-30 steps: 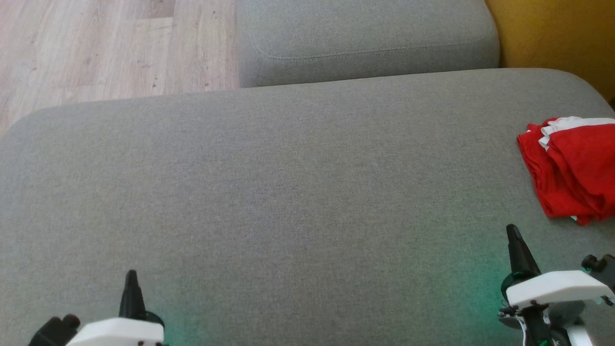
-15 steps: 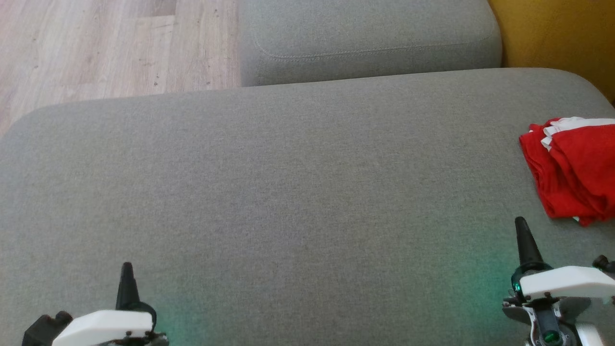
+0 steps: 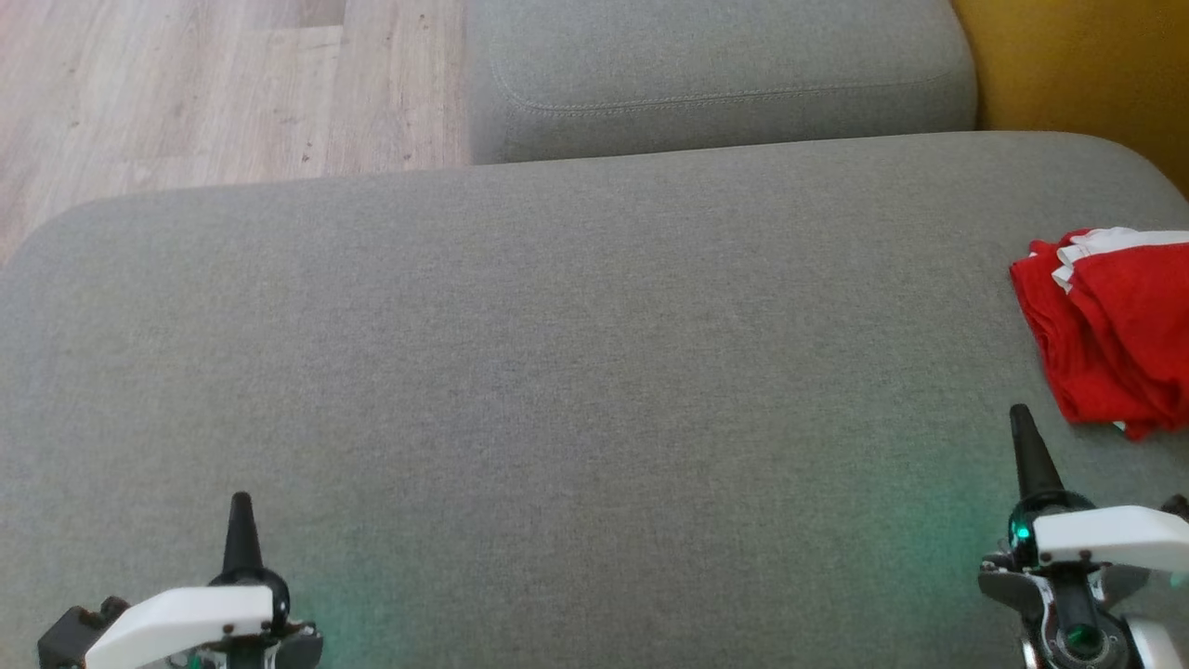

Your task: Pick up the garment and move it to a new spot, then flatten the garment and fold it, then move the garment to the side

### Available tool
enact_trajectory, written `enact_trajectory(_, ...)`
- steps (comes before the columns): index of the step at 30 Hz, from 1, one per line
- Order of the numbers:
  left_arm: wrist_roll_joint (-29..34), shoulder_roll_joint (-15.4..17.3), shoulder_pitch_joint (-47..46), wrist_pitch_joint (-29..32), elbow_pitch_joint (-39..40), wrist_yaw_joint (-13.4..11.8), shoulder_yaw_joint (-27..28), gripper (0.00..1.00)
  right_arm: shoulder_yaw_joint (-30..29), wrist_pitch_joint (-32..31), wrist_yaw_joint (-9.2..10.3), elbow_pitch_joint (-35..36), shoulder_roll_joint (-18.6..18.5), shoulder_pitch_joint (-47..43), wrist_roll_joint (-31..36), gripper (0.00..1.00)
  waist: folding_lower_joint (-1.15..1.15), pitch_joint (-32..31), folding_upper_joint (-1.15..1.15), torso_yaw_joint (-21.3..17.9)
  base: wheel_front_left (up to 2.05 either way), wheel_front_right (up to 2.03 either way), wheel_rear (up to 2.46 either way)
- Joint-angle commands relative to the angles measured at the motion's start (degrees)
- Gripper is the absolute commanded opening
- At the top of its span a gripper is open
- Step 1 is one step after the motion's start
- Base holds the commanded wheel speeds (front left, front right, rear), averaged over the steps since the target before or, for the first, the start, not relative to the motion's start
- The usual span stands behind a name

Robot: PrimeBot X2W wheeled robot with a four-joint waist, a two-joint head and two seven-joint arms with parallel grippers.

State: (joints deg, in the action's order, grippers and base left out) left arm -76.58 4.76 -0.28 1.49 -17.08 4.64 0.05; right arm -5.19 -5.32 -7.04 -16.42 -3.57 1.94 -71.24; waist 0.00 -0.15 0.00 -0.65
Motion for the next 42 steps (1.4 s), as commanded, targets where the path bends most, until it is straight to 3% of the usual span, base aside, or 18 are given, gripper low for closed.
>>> enact_trajectory(1, -0.93, 0.15, -3.08, 0.25, 2.03, 0.56, 1.95, 0.0, 0.53, -0.28, -0.36, 2.14, 0.01, 2.79, -1.39, 0.0, 0.0, 0.0, 0.0, 0.01, 0.0, 0.0, 0.0)
enact_trajectory(30, -15.51, -1.88, -5.92, 5.05, 3.01, 2.84, 6.53, 0.0, -1.34, -1.18, -0.45, 2.39, 0.69, 4.25, -20.89, 0.0, 0.0, 0.33, 0.0, 0.65, 0.0, 0.0, 0.0)
enact_trajectory(42, -15.54, -1.88, -5.92, 5.04, 3.01, 2.85, 6.52, 0.0, -1.34, -1.17, -0.45, 2.39, 0.69, 4.25, -20.91, 0.0, 0.0, 0.33, 0.0, 0.65, 0.0, 0.0, 0.0)
